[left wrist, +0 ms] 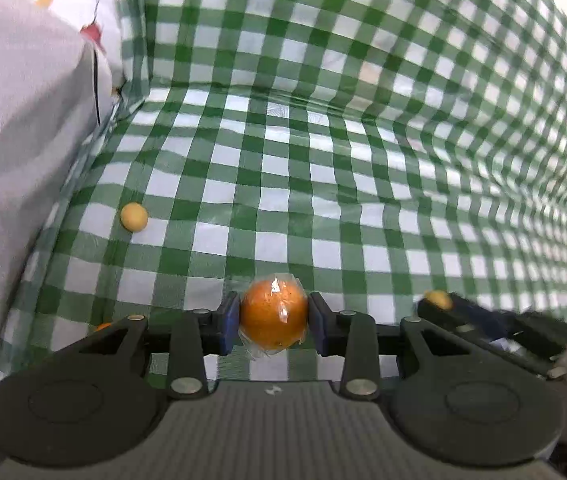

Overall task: Organize fruits
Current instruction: 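Carry the wrapped orange and yellow fruit over the blue plate, then open both tools to release the wrapped orange and yellow fruit into the plate, then grasp a yellow fruit with the left tool while the right tool grasps an orange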

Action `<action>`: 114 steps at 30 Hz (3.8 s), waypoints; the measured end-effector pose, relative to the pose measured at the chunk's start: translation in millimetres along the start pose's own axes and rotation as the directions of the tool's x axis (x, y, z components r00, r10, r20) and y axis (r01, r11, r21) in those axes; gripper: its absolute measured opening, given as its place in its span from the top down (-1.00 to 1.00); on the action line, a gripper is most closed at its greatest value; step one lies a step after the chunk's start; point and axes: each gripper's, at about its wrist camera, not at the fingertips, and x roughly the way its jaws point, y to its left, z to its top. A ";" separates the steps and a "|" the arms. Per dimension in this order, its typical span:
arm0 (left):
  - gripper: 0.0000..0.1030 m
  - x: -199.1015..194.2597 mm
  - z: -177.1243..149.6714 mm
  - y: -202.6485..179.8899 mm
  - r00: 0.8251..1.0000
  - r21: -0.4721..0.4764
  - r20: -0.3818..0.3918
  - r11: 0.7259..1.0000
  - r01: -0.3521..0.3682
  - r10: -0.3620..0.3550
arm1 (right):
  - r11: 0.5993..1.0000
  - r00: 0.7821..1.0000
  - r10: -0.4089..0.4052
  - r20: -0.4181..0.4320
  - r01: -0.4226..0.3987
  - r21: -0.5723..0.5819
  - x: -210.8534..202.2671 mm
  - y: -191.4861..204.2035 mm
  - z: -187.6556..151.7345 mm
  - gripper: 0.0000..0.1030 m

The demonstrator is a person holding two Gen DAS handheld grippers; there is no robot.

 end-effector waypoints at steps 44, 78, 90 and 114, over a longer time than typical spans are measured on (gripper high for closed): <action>0.22 -3.5 -35.9 -60.4 0.977 0.188 0.132 0.972 0.144 -0.170 | 0.922 0.965 -0.236 0.117 0.184 0.342 -75.6 -128.6 -49.4 0.49; 0.22 30.8 -51.9 -124.4 0.969 0.362 0.038 0.907 0.214 -0.244 | 0.949 0.977 -0.211 -0.044 0.215 0.230 -61.5 -142.1 -60.8 0.49; 0.03 36.6 -51.7 -122.2 0.958 0.341 -0.036 0.898 0.278 -0.283 | 0.948 0.971 -0.215 -0.103 0.233 0.215 -48.4 -140.6 -63.9 0.01; 0.66 21.7 9.5 -10.5 0.994 0.027 0.096 0.998 0.054 -0.057 | 0.981 0.989 -0.091 0.117 0.068 0.184 -55.9 -77.7 -35.2 0.56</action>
